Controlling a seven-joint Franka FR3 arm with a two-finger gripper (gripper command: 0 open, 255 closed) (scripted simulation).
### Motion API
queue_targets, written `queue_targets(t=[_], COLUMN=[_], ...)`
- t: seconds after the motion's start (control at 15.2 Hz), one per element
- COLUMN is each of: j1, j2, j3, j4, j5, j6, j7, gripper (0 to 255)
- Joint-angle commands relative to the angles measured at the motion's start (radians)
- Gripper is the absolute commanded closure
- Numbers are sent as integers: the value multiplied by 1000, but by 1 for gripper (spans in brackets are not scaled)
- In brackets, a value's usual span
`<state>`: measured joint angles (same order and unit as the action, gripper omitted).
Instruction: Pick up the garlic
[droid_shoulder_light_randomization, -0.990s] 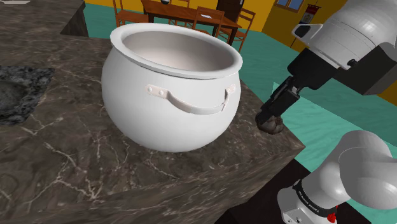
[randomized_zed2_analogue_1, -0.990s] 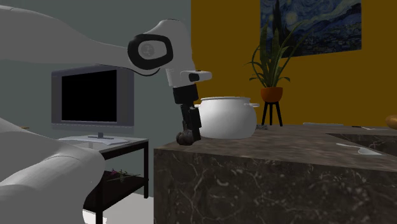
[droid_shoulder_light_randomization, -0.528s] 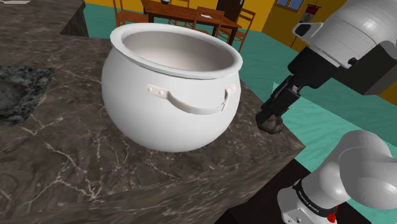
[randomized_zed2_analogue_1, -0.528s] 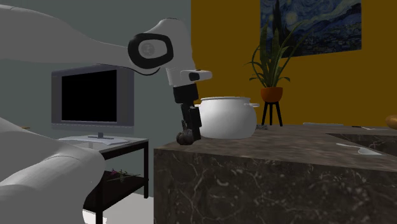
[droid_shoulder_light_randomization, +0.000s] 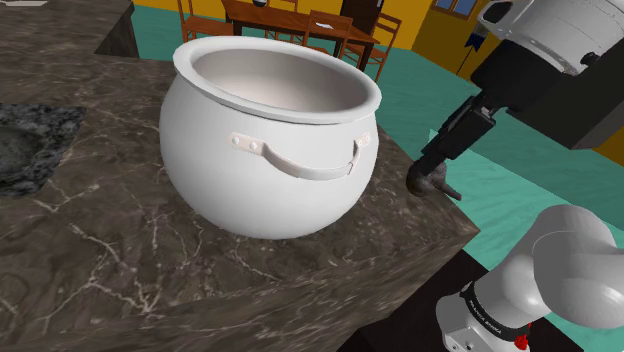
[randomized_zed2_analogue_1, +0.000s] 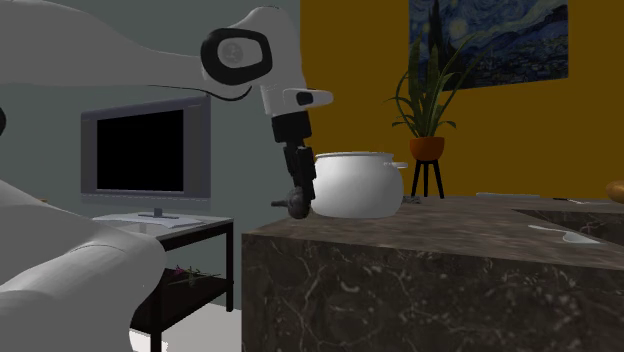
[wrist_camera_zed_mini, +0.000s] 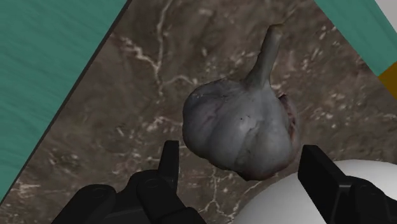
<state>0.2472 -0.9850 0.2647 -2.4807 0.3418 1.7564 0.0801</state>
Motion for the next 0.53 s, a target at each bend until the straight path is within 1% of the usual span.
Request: queue_targets(t=[0.0, 0.33, 0.46], j1=[-4, -11, -11], j2=[13, 39, 39], j3=[-6, -18, -18], j4=[35, 115, 118], j5=[-7, -20, -21], j6=[-22, -76, -78], j7=[2, 11, 11], gripper=[255, 255, 255])
